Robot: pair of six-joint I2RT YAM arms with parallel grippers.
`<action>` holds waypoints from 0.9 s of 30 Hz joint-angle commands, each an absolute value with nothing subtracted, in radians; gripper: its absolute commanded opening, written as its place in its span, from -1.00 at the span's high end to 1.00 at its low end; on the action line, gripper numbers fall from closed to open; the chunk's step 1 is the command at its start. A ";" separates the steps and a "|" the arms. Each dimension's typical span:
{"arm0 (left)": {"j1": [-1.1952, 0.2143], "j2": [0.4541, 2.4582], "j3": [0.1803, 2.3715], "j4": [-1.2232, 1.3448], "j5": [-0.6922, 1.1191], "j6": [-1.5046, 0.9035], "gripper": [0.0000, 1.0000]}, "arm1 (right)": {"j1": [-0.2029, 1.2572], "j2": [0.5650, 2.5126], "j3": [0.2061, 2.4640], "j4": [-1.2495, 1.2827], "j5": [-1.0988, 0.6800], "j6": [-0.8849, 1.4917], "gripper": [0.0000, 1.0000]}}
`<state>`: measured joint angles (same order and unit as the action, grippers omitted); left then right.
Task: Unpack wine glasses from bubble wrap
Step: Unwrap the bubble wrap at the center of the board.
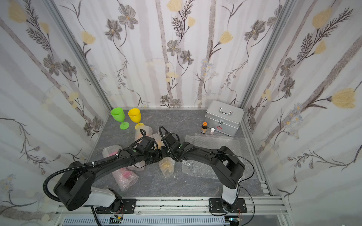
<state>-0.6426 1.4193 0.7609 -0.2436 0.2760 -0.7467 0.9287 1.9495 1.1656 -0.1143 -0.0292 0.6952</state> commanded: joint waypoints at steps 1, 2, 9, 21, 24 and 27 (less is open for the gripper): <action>-0.647 1.420 0.753 -0.246 0.292 -0.741 1.00 | 0.923 1.956 1.157 0.038 -0.070 0.745 0.43; -0.647 1.420 0.749 -0.241 0.292 -0.742 1.00 | 0.922 1.959 1.154 0.051 -0.082 0.754 0.43; -0.646 1.417 0.721 -0.217 0.294 -0.752 1.00 | 0.906 1.957 1.111 0.137 -0.114 0.811 0.44; -0.646 1.423 0.690 -0.185 0.305 -0.753 1.00 | 0.879 1.965 1.030 0.327 -0.187 0.937 0.44; -0.647 1.425 0.689 -0.183 0.309 -0.749 1.00 | 0.875 1.970 1.011 0.382 -0.207 0.977 0.44; -0.650 1.429 0.690 -0.185 0.311 -0.744 1.00 | 0.866 1.977 0.986 0.458 -0.246 1.028 0.44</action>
